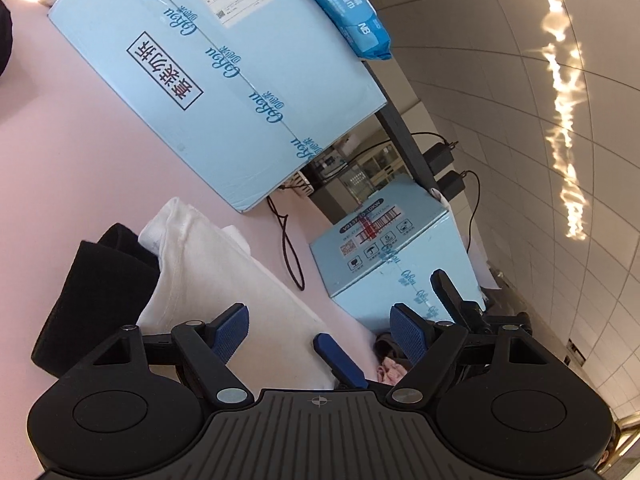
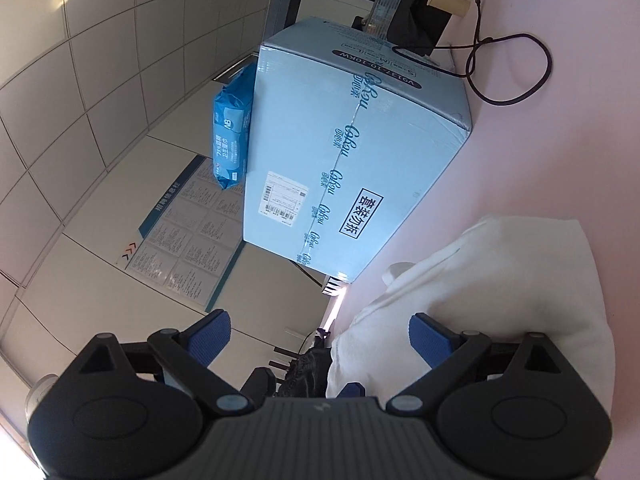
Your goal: Fold clothes
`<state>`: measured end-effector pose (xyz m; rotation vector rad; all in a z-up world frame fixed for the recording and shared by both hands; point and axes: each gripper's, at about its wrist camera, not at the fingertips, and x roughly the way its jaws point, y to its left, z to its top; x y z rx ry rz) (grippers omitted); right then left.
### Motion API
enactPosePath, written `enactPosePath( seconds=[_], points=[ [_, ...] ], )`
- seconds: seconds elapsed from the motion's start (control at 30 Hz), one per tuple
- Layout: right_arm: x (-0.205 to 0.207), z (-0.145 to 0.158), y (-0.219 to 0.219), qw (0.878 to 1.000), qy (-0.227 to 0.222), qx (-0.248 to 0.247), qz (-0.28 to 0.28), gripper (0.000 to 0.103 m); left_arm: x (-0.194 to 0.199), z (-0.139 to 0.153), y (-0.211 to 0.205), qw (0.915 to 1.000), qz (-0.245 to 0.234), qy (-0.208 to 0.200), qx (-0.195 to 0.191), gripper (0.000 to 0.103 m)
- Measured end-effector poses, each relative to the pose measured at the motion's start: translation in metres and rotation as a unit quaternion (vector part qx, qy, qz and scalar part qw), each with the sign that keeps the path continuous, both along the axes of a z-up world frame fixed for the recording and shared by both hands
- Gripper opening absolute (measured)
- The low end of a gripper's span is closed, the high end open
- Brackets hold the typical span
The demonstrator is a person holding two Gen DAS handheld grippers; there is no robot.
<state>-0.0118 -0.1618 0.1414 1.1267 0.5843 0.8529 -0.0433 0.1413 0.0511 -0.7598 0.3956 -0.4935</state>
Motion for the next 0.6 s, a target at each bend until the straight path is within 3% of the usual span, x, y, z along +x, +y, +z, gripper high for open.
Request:
enactPosePath(
  seconds=[0.17, 0.27, 0.43, 0.53, 0.6],
  points=[
    [-0.003, 0.004, -0.016, 0.997, 0.013, -0.034, -0.075, 0.102, 0.034, -0.007, 0.002, 0.9989, 0.035, 0.016, 0.024, 0.08],
    [0.003, -0.006, -0.019, 0.993, 0.05, -0.059, -0.086, 0.102, 0.044, -0.025, 0.003, 0.997, 0.051, 0.034, 0.047, 0.08],
    [0.004, -0.012, -0.02, 0.993, 0.064, -0.056, -0.085, 0.102, 0.045, -0.03, -0.005, 0.9945, 0.04, 0.03, 0.092, 0.082],
    [-0.008, -0.008, -0.029, 0.989, 0.079, -0.034, -0.122, 0.102, 0.044, -0.029, -0.005, 0.9951, 0.039, 0.027, 0.087, 0.083],
    [-0.018, 0.0, -0.037, 0.98, 0.073, -0.06, -0.172, 0.102, 0.043, -0.029, 0.001, 0.9969, 0.034, 0.028, 0.065, 0.083]
  ],
)
